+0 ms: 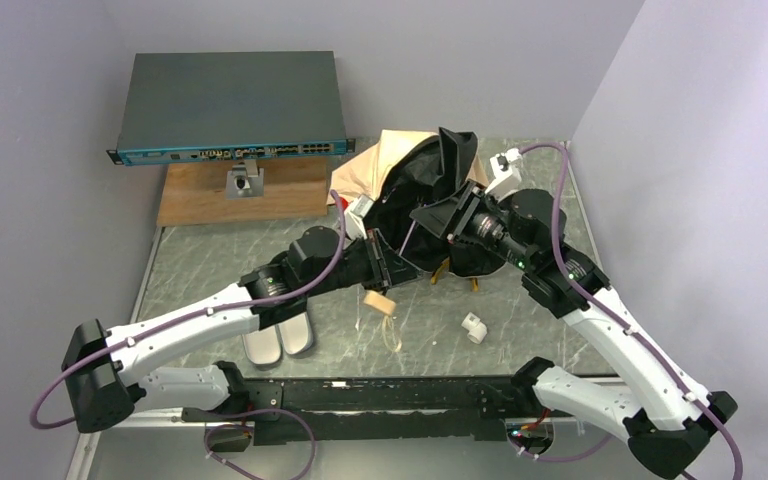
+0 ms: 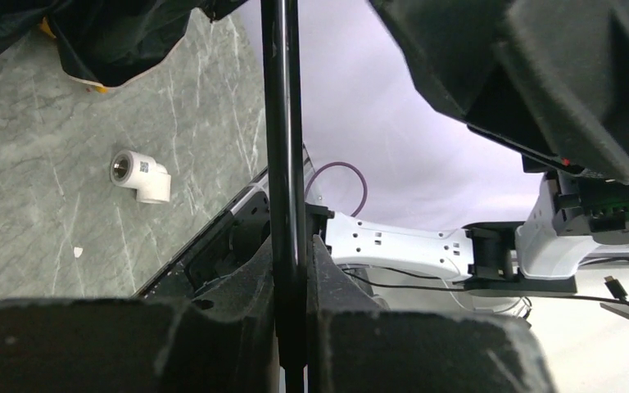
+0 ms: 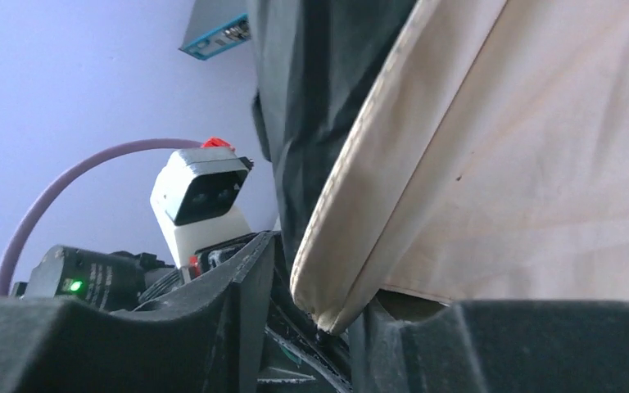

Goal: Open the umbrella

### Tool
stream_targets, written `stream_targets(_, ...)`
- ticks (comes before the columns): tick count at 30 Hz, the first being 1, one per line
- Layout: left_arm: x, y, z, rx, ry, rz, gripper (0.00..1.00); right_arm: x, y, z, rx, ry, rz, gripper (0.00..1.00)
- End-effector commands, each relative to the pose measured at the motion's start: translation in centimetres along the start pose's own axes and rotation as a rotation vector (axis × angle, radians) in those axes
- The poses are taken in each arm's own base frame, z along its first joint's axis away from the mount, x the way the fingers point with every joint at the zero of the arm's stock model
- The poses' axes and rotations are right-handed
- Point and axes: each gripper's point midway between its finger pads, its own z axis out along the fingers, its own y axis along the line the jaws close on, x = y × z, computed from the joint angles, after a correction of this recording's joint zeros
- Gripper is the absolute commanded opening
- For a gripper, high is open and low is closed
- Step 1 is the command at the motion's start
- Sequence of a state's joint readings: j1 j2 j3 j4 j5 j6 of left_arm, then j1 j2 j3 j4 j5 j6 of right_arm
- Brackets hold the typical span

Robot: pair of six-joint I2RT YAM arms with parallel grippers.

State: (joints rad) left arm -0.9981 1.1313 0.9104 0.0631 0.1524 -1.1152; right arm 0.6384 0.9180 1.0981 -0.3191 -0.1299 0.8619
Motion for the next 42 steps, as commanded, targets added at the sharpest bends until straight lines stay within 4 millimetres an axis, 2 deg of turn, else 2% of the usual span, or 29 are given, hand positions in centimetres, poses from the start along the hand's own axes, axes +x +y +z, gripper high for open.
stream_targets(1,-3.2,-6.4,-0.1,0.176,-0.125,0.061,0.00,0.6,-1.1,0.3,0.061,0.027,0.043,0.36)
stream_targets(7,-4.1,-6.1,-0.1,0.131,-0.166,0.094,0.00,0.8,-3.4,0.0,0.203,0.021,0.095,0.32)
stream_targets(11,-4.3,-6.0,0.2,0.106,-0.166,0.119,0.00,1.1,-4.2,0.4,0.217,0.019,0.108,0.30)
stream_targets(17,-3.4,-6.0,1.0,0.080,-0.139,0.169,0.00,0.4,-3.4,1.0,0.162,-0.019,0.100,0.25)
stream_targets(20,-3.2,-5.9,0.9,0.075,-0.140,0.174,0.00,-0.1,-2.3,0.8,0.116,-0.034,0.083,0.25)
stream_targets(22,-3.2,-5.9,0.5,0.075,-0.141,0.175,0.00,-0.6,-1.9,0.2,0.095,-0.060,0.081,0.26)
stream_targets(26,-4.1,-5.8,-0.3,0.046,-0.182,0.190,0.00,-1.6,-2.6,-1.7,0.135,-0.144,0.104,0.29)
stream_targets(29,-4.3,-5.9,-0.4,0.037,-0.183,0.203,0.00,-1.9,-2.4,-2.4,0.120,-0.166,0.116,0.28)
stream_targets(36,-3.9,-6.7,0.6,0.076,-0.152,0.215,0.00,-0.9,-2.0,0.0,0.095,-0.095,0.123,0.26)
stream_targets(42,-3.4,-7.2,0.3,0.094,-0.123,0.210,0.00,-1.0,-1.1,0.5,0.060,-0.079,0.101,0.25)
